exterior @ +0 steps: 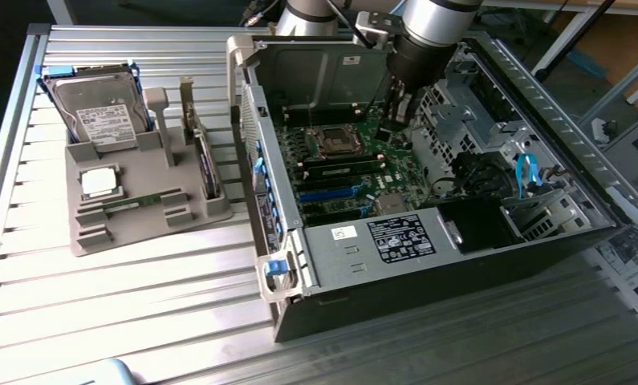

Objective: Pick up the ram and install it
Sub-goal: 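Press down the ram until it locks into place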

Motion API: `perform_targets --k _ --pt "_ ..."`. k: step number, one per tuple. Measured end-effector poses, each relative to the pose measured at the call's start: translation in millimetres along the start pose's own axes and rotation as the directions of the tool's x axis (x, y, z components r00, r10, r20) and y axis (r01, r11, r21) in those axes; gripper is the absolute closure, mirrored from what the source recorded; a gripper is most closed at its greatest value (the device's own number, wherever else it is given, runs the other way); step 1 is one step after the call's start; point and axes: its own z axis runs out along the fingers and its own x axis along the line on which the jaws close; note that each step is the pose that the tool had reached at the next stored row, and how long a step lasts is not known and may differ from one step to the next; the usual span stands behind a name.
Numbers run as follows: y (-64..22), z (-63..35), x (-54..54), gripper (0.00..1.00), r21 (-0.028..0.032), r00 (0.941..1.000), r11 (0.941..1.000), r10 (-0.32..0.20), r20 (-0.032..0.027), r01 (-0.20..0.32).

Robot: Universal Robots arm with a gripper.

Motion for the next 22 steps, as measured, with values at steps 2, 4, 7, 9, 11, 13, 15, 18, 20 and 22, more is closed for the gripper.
perform_targets --k 2,4,7,9,11,13,15,18,20,22 --pt "0.0 0.1 0.0 0.89 -0.0001 1.0000 1.0000 0.005 0.0000 -0.005" --pt "0.0 0.2 0.0 0.89 -0.0002 1.0000 1.0000 0.010 0.0001 -0.010" --pt "0.0 0.4 0.0 0.89 -0.0003 0.9999 0.9999 0.017 0.0001 -0.017" --pt "0.0 0.6 0.0 0.89 -0.0005 0.9998 0.9998 0.022 0.0001 -0.022" --pt "0.0 0.7 0.0 0.89 -0.0005 0.9996 0.9996 0.026 0.0002 -0.026" --pt "0.0 0.9 0.0 0.89 -0.0007 0.9995 0.9995 0.032 0.0002 -0.032" --pt "0.0 1.0 0.0 0.89 -0.0008 0.9994 0.9994 0.036 0.0003 -0.036" --pt "0.0 1.3 0.0 0.89 -0.0010 0.9990 0.9990 0.045 0.0003 -0.045" --pt "0.0 1.5 0.0 0.89 -0.0011 0.9987 0.9987 0.052 0.0003 -0.052" --pt "0.0 1.7 0.0 0.89 -0.0012 0.9984 0.9984 0.057 0.0003 -0.057"
